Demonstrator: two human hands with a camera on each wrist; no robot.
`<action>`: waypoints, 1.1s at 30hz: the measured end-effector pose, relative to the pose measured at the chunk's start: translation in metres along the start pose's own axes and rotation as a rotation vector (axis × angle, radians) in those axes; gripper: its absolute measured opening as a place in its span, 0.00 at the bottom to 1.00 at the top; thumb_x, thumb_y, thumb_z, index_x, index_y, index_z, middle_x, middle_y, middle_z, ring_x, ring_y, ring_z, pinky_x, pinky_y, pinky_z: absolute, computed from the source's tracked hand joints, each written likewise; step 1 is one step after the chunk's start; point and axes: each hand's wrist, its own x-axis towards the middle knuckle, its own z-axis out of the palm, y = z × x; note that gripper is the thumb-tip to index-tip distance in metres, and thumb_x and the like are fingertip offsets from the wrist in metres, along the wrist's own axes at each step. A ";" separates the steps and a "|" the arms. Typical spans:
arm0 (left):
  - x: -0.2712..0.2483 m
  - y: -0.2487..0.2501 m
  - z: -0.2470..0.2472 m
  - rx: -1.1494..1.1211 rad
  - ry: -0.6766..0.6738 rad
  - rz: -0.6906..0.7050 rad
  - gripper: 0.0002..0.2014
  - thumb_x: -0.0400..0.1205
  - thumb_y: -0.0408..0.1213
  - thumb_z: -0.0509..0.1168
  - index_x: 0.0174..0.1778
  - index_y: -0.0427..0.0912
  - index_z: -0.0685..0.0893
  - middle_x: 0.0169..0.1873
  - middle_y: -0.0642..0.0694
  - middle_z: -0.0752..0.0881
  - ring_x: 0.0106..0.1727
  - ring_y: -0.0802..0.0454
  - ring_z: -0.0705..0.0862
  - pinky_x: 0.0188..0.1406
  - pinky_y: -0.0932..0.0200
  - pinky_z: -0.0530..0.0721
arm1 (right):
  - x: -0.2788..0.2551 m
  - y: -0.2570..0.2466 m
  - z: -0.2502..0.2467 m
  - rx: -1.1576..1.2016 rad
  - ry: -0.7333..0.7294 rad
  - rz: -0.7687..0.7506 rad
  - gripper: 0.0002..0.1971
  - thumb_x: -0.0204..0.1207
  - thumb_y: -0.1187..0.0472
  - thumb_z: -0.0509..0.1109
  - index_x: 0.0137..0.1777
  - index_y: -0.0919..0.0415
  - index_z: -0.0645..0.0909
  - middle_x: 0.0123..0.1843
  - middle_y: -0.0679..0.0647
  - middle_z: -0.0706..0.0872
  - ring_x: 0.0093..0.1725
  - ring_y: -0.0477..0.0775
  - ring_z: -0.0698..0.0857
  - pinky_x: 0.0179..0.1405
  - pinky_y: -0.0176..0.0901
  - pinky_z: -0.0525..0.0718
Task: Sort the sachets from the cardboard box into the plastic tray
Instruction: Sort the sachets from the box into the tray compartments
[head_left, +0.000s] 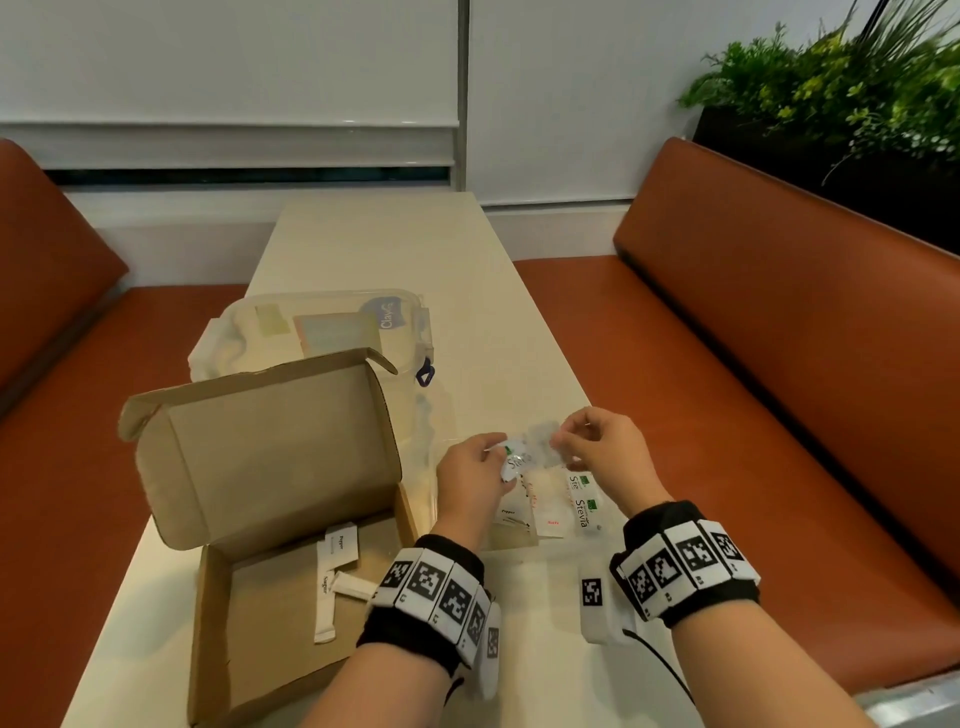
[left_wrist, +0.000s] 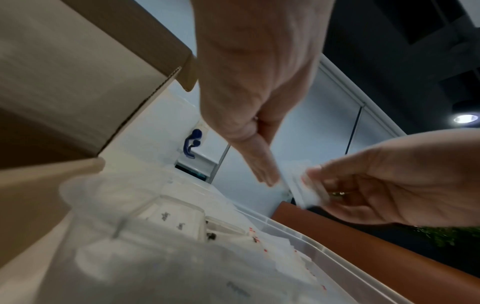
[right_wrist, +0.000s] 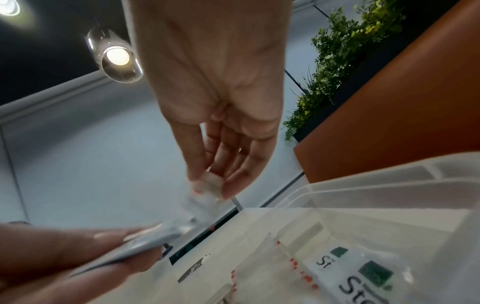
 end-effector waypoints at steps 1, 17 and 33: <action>0.002 -0.001 -0.003 0.015 0.060 0.008 0.13 0.85 0.28 0.59 0.64 0.36 0.82 0.56 0.37 0.84 0.55 0.44 0.85 0.49 0.54 0.89 | 0.001 0.001 -0.002 -0.068 -0.020 0.000 0.03 0.74 0.68 0.73 0.40 0.63 0.83 0.37 0.59 0.88 0.32 0.49 0.85 0.28 0.35 0.85; 0.009 -0.005 -0.021 0.044 0.137 0.014 0.11 0.84 0.29 0.60 0.60 0.38 0.83 0.58 0.34 0.85 0.60 0.41 0.84 0.48 0.49 0.89 | -0.007 0.038 0.024 -0.771 -0.376 -0.112 0.14 0.66 0.76 0.70 0.35 0.54 0.81 0.38 0.48 0.85 0.40 0.47 0.81 0.40 0.32 0.78; 0.006 0.002 -0.019 0.225 -0.031 0.125 0.08 0.82 0.30 0.64 0.50 0.43 0.88 0.45 0.43 0.88 0.48 0.49 0.86 0.39 0.65 0.85 | -0.009 0.003 0.020 -0.190 -0.017 -0.166 0.08 0.79 0.52 0.69 0.55 0.49 0.83 0.45 0.40 0.85 0.43 0.35 0.81 0.38 0.23 0.74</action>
